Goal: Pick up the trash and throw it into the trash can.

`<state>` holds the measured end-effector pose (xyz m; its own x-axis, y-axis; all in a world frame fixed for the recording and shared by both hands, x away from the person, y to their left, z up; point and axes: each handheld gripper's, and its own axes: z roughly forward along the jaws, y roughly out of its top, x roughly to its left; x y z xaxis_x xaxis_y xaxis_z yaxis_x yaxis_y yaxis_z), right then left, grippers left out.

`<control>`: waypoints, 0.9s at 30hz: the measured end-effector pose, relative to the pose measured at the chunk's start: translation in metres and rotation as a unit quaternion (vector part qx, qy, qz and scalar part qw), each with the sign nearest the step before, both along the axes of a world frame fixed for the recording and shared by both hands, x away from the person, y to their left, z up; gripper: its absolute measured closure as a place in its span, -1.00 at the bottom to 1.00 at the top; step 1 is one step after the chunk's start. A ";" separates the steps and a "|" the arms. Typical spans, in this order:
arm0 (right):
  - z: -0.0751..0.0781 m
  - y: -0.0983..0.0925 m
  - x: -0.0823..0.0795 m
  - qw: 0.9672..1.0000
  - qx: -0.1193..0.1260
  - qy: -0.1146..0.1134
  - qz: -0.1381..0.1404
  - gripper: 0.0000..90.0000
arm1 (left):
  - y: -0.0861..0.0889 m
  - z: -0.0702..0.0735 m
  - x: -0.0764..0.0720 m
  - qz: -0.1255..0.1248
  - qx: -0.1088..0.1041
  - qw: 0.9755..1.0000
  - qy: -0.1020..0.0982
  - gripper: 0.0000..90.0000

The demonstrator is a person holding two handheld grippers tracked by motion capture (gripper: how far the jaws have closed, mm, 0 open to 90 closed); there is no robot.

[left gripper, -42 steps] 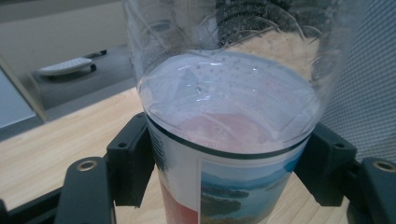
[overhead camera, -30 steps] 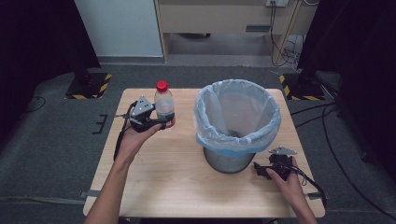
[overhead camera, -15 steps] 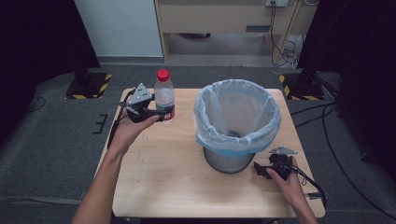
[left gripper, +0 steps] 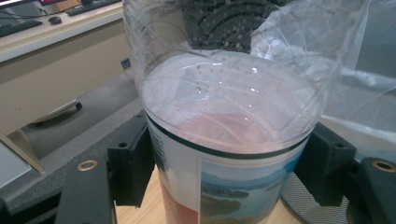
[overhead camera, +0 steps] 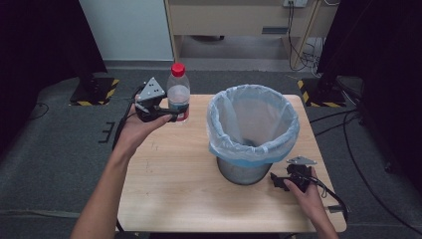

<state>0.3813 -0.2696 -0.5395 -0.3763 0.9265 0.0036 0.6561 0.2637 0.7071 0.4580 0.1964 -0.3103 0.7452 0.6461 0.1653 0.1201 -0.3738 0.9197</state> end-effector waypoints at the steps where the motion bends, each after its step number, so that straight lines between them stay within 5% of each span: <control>1: 0.000 0.000 0.000 1.000 0.000 0.000 0.000 -0.99 | 0.000 0.002 -0.001 0.000 -0.001 1.000 -0.002 -0.36; 16: 0.000 0.000 0.000 1.000 0.000 0.000 0.000 -0.99 | -0.005 0.034 -0.007 -0.006 -0.001 1.000 -0.022 -0.36; 27: 0.000 0.000 0.000 1.000 0.000 0.000 0.000 -0.99 | -0.019 0.066 -0.013 -0.041 -0.020 0.999 -0.026 -0.36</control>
<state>0.3813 -0.2696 -0.5395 -0.3764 0.9264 0.0035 0.6561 0.2639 0.7070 0.4449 0.1779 -0.2447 0.7871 0.5899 0.1802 0.0418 -0.3424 0.9386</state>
